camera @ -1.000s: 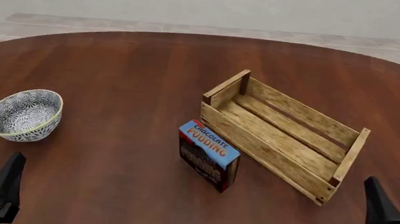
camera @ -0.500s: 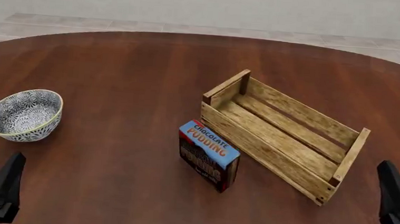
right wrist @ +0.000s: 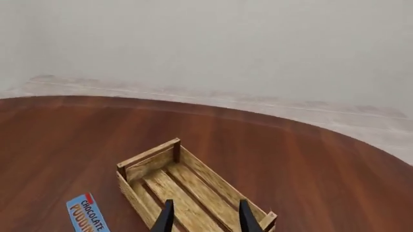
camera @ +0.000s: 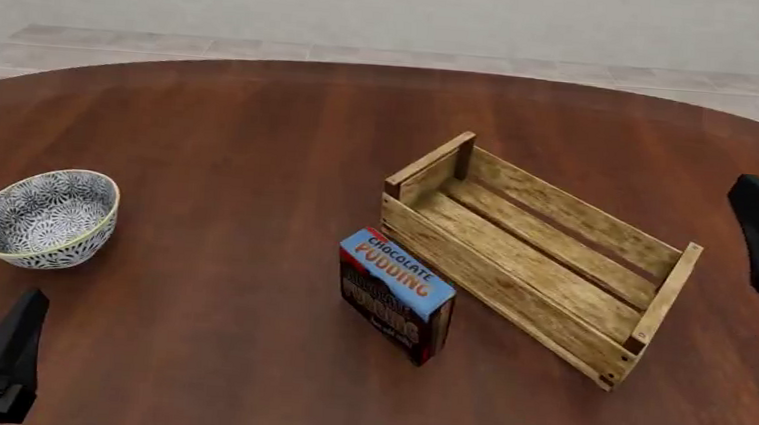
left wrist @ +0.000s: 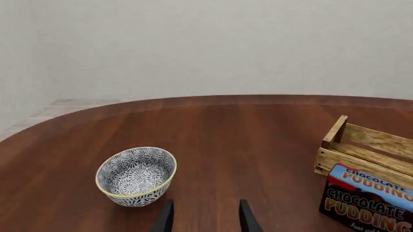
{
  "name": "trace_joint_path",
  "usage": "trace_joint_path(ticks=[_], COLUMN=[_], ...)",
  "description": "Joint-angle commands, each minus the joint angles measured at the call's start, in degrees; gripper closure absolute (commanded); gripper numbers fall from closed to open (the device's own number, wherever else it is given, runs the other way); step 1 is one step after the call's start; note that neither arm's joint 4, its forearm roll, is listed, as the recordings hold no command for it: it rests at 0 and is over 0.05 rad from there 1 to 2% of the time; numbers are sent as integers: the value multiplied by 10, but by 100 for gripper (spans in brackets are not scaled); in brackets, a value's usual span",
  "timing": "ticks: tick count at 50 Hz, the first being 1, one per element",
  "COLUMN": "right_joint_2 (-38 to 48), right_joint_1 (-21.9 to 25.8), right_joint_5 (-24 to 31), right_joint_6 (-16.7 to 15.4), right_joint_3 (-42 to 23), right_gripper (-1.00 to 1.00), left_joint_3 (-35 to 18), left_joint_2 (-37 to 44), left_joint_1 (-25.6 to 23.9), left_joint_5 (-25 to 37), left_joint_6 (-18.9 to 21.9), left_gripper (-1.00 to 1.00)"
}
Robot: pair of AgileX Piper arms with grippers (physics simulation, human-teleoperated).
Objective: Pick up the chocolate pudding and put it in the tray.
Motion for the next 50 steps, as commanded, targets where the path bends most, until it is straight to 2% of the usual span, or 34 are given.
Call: trace_joint_path(ticks=[1, 4, 5, 7, 9, 11, 15, 17, 18, 19, 20, 28, 33, 37, 39, 50], right_joint_2=[129, 155, 176, 185, 195, 202, 237, 261, 268, 275, 279, 331, 352, 364, 369, 389], right_joint_1=[51, 64, 84, 86, 99, 111, 138, 150, 147, 149, 151, 184, 207, 223, 237, 274], right_joint_5=[30, 36, 43, 45, 39, 39, 48, 50, 49, 43, 41, 49, 53, 54, 52, 64], right_joint_6=[-32, -34, -21, -11, -54, -61, -47, -30, -26, -45, -50, -47, -64, -64, -78, -76], right_joint_3=[-123, -154, -169, -176, -183, -194, -225, -238, -241, -240, -242, -267, -279, -285, -284, -293], right_gripper=[-100, -100, -100, -100, -100, -100, -100, -100, -100, -100, -100, -100, -100, -100, -100, -100], left_joint_3=[0, 0, 0, 0, 0, 0, 0, 0, 0, 0, 0, 0, 0, 0, 0, 0], left_joint_2=[0, 0, 0, 0, 0, 0, 0, 0, 0, 0, 0, 0, 0, 0, 0, 0], left_joint_1=[0, 0, 0, 0, 0, 0, 0, 0, 0, 0, 0, 0, 0, 0, 0, 0], left_joint_5=[0, 0, 0, 0, 0, 0, 0, 0, 0, 0, 0, 0, 0, 0, 0, 0], left_joint_6=[0, 0, 0, 0, 0, 0, 0, 0, 0, 0, 0, 0, 0, 0, 0, 0], left_gripper=[-100, -100, -100, -100, -100, -100, -100, -100, -100, -100, -100, -100, -100, -100, -100, -100])
